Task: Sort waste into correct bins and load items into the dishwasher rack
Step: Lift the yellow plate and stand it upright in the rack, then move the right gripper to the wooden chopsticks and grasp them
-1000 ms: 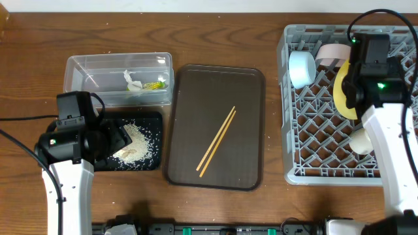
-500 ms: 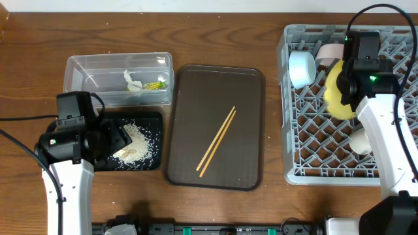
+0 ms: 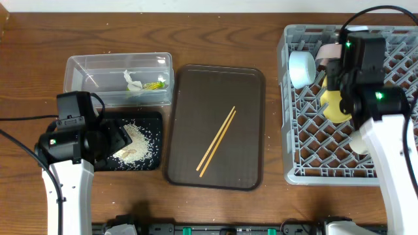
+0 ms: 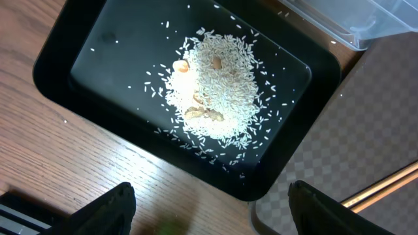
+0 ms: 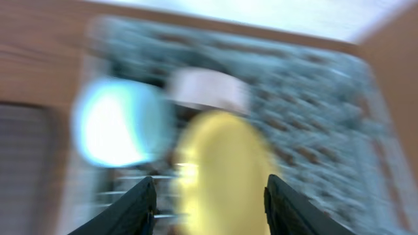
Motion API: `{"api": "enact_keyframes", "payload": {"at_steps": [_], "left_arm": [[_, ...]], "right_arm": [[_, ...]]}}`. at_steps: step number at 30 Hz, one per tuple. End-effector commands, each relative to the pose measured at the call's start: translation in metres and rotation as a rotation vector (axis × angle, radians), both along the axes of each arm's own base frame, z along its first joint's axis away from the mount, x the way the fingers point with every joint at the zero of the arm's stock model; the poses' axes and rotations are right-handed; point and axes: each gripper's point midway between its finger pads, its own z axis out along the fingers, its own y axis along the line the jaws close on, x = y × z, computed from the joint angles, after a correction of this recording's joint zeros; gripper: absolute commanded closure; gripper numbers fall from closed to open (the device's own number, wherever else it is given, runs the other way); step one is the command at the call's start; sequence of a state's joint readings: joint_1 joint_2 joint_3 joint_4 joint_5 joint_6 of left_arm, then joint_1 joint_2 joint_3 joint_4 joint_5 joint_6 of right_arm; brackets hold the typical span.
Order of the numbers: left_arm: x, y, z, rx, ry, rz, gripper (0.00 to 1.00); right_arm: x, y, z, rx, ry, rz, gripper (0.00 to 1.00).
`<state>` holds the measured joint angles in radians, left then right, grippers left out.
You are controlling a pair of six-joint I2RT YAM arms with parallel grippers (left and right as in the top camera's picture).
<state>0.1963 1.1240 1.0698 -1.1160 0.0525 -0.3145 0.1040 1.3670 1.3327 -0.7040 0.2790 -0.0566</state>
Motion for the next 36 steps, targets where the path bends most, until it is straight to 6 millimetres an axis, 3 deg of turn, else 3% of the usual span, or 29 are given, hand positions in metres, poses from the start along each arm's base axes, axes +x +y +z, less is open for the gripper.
{"api": "enact_keyframes", "payload": {"at_steps": [1, 5, 9, 17, 22, 26, 31, 36], "left_arm": [[-0.002, 0.002, -0.002, 0.005, 0.006, 0.013, 0.23], [-0.002, 0.002, -0.002, 0.005, 0.007, 0.012, 0.22], [-0.002, 0.002, -0.002, 0.005, 0.007, 0.012, 0.22], [-0.002, 0.002, -0.002, 0.005, 0.006, 0.013, 0.22], [-0.002, 0.002, -0.002, 0.005, 0.007, 0.012, 0.22], [-0.002, 0.002, -0.002, 0.005, 0.007, 0.012, 0.22], [-0.002, 0.002, -0.002, 0.005, 0.006, 0.012, 0.22], [-0.002, 0.002, -0.002, 0.005, 0.006, 0.013, 0.22]], "right_arm": [[-0.018, 0.079, 0.011, 0.328, 0.007, 0.212, 0.5], [-0.051, 0.136, -0.012, 0.485, 0.179, 0.29, 0.5], [-0.082, 0.173, -0.047, 0.506, 0.368, 0.294, 0.49], [-0.112, 0.244, -0.117, 0.496, 0.61, 0.257, 0.48], [-0.126, 0.263, -0.165, 0.493, 0.731, 0.08, 0.49], [-0.126, 0.272, -0.194, 0.475, 0.769, 0.032, 0.49], [-0.118, 0.268, -0.227, 0.41, 0.772, -0.021, 0.49], [-0.118, 0.266, -0.249, 0.375, 0.793, -0.049, 0.49]]}}
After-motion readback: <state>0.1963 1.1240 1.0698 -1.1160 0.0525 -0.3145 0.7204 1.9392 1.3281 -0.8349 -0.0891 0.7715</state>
